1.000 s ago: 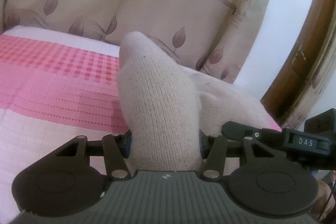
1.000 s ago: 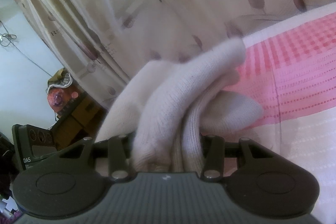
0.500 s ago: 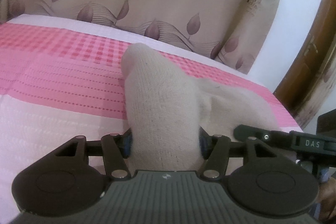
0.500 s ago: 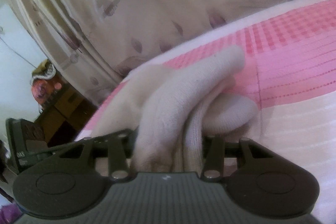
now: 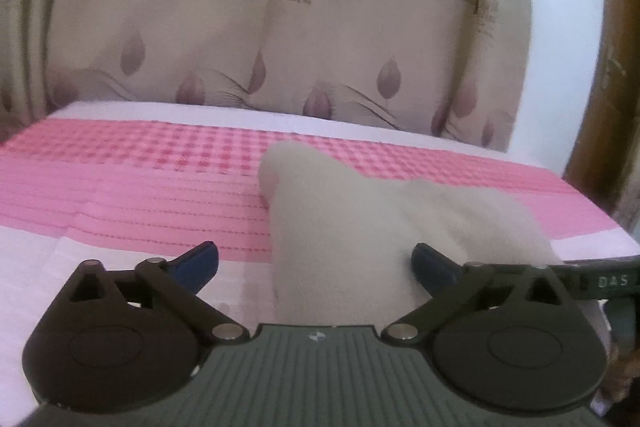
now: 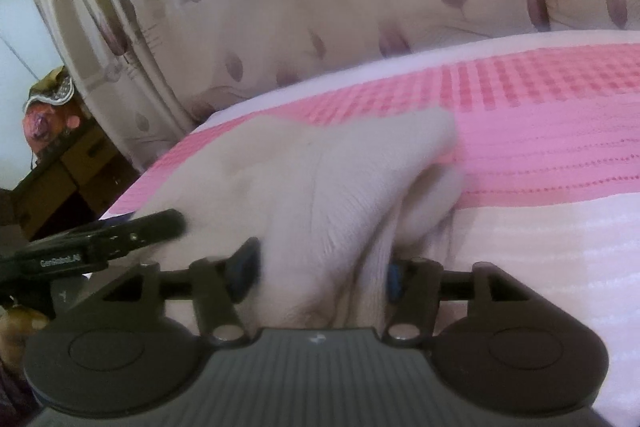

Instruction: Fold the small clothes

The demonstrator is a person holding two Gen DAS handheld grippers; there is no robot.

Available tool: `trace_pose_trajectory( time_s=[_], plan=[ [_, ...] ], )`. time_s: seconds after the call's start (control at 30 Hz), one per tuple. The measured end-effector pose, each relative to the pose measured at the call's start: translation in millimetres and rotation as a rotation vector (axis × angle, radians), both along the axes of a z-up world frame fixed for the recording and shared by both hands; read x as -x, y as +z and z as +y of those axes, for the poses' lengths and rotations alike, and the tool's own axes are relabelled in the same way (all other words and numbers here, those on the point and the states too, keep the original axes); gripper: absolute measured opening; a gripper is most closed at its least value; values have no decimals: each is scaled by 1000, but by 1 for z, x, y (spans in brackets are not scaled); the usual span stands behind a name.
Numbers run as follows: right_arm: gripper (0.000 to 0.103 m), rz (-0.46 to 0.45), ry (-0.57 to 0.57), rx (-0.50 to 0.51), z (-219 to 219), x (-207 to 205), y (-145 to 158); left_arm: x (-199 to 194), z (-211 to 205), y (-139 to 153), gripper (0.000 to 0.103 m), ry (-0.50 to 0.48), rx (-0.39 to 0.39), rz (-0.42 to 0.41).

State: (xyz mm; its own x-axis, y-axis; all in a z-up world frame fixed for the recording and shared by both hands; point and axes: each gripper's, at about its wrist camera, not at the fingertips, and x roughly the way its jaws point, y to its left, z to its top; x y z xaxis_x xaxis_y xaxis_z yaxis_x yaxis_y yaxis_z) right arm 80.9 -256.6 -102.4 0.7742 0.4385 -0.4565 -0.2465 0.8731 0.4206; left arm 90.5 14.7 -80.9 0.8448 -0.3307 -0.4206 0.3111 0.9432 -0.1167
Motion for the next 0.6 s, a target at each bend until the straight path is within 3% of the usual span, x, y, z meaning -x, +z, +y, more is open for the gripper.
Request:
trace_pose_trajectory(
  time_s=[0.1,0.23,0.3,0.43,0.6],
  plan=[
    [72,-10,-19,45,2,4,1,7,-1,4,103,42,-24,-46],
    [73,-53,-69,111,9,18,8,18,-5,12,103,90,-62,-109],
    [73,-95,-118,160,16,32,15,22,-4,17,103,100,-58,-123],
    [94,-222,-186,189,29,69,34,33,-4,26,103,122,-49,-154],
    [98,-329,-245,198,42,109,47,54,-8,42,103,158,-95,-246]
  ],
)
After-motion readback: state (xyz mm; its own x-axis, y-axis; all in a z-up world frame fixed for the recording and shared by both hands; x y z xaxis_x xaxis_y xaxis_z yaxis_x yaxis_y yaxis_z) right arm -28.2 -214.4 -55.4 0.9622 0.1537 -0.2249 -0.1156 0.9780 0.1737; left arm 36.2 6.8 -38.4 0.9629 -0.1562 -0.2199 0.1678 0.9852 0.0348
